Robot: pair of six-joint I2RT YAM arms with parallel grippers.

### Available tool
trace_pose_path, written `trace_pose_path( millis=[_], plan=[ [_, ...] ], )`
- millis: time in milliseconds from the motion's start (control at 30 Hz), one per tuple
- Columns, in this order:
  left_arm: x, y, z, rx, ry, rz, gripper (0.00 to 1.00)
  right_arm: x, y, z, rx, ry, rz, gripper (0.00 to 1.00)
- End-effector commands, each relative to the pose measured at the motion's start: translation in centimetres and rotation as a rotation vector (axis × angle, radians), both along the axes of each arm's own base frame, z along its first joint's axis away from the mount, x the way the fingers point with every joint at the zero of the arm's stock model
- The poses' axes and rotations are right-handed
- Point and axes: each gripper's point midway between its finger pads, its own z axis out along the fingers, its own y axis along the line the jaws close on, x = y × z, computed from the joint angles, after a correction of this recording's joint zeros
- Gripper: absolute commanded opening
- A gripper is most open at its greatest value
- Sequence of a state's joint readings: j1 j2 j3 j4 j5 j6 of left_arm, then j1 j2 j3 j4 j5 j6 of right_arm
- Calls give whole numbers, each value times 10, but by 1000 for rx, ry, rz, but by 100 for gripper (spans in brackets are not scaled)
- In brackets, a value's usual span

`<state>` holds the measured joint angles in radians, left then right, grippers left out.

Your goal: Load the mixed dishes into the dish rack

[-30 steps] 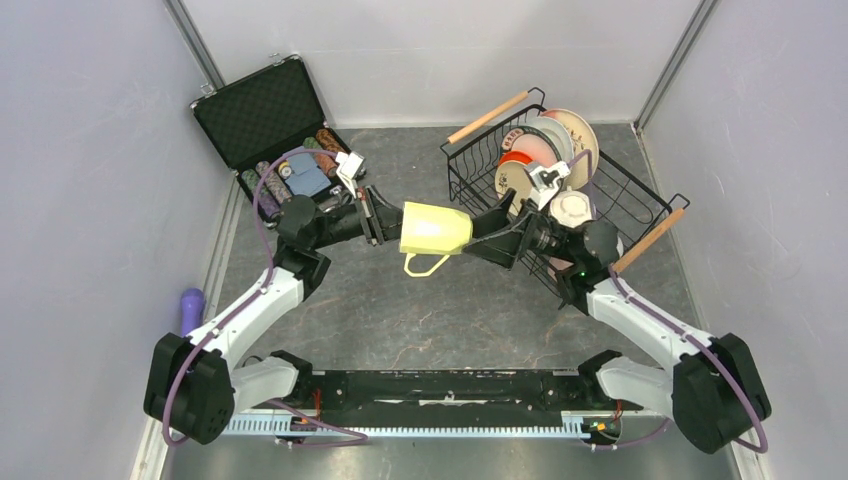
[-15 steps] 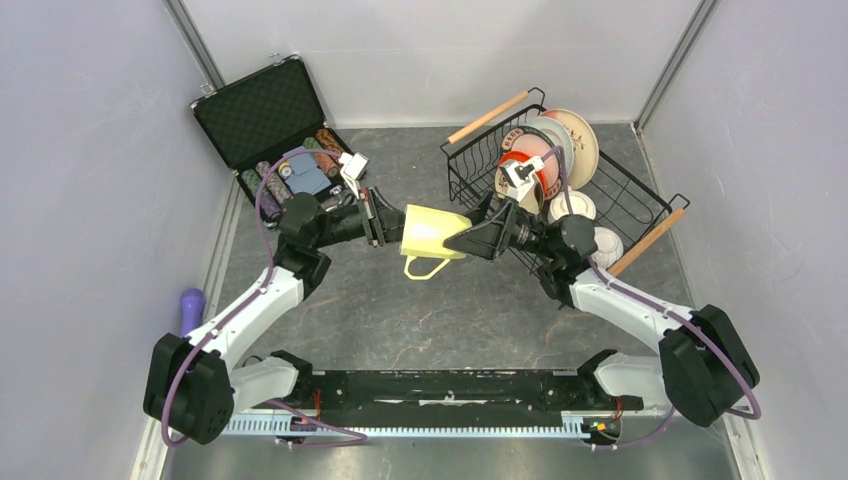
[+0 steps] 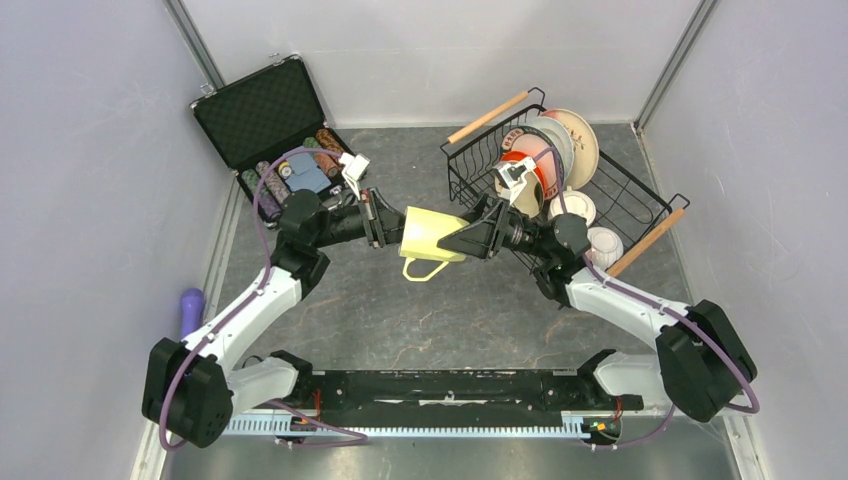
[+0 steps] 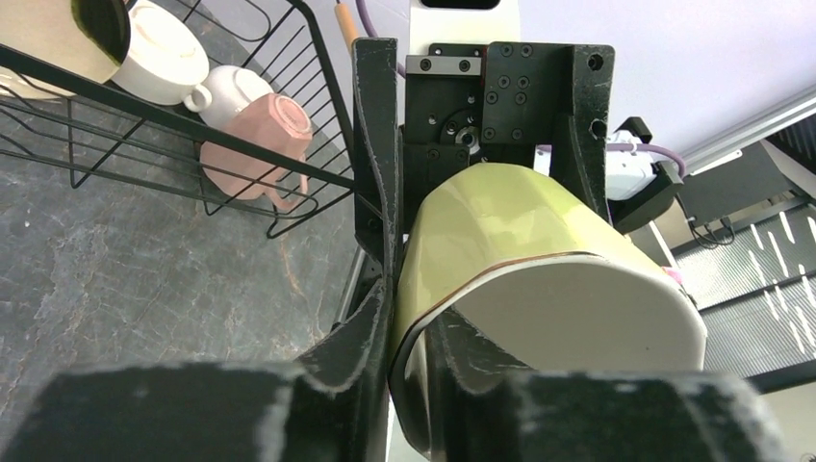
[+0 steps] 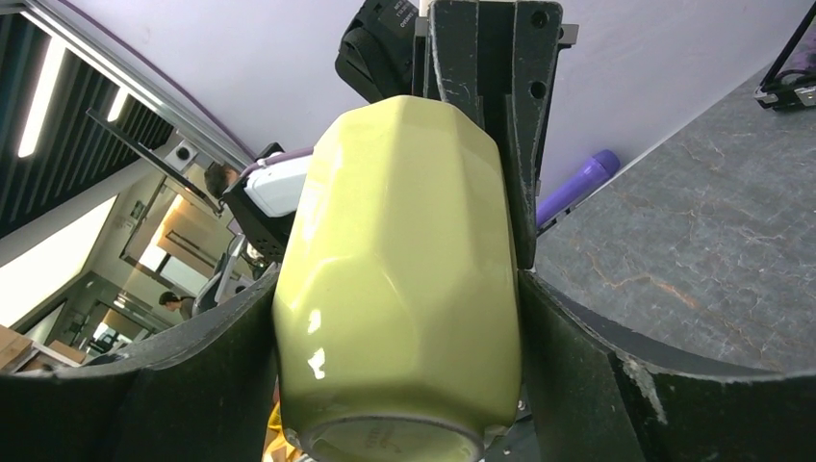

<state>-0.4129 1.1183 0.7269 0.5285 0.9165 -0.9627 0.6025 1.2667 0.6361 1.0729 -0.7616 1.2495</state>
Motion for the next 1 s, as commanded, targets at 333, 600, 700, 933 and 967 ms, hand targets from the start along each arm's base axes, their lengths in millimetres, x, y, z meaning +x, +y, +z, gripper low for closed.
trace_pose_path(
  millis=[333, 600, 700, 933, 967],
  plan=[
    [22, 23, 12, 57, -24, 166, 52, 13, -19, 20, 8, -66, -61, 16],
    [34, 62, -12, 123, 30, 306, 53, 76, -67, 12, -171, -114, -317, 14],
    [32, 66, -15, 146, 21, 318, 54, 103, -90, 14, -274, -159, -455, 14],
    [22, 68, -17, 187, -32, 300, 54, 158, -163, 20, -652, -256, -900, 13],
    [21, 69, -18, 199, -42, 301, 54, 162, -173, 22, -699, -269, -950, 13]
  ],
)
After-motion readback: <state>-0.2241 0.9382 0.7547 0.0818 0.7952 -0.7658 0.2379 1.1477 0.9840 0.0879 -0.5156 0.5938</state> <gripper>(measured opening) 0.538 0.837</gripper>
